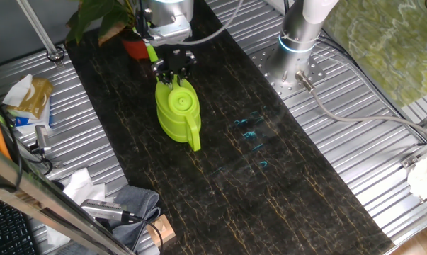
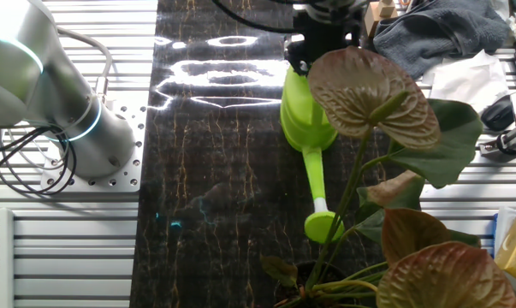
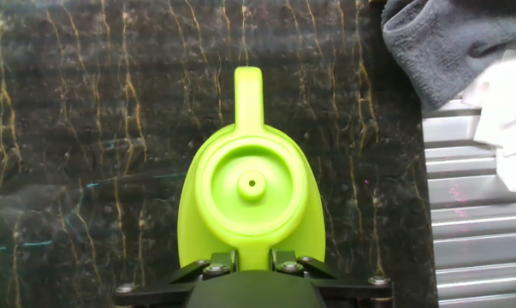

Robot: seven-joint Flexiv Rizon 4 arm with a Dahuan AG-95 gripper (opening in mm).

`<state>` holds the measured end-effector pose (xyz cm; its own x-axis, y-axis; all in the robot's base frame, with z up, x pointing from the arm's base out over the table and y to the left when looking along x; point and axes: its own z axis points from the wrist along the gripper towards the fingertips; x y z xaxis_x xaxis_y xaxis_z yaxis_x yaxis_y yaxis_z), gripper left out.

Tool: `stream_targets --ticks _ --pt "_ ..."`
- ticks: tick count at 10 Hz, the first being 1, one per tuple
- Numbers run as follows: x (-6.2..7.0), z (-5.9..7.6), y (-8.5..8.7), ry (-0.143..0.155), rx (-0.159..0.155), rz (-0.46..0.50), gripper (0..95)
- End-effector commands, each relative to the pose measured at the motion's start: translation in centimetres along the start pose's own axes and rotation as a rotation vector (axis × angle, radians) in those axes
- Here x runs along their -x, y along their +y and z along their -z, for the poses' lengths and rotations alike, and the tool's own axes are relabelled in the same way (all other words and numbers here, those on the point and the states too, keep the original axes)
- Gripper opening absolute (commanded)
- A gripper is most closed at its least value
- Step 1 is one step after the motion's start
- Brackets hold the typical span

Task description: Water the plant

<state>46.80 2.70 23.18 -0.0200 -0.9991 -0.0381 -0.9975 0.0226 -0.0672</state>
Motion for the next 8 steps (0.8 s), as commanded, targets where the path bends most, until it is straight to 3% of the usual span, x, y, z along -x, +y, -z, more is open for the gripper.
stream_targets --ticks 1,8 --pt "-0.5 0.3 -0.3 -0.01 0.002 0.005 0.0" --pt "-1.9 0.6 -0.4 -0.052 -0.009 0.008 0.0"
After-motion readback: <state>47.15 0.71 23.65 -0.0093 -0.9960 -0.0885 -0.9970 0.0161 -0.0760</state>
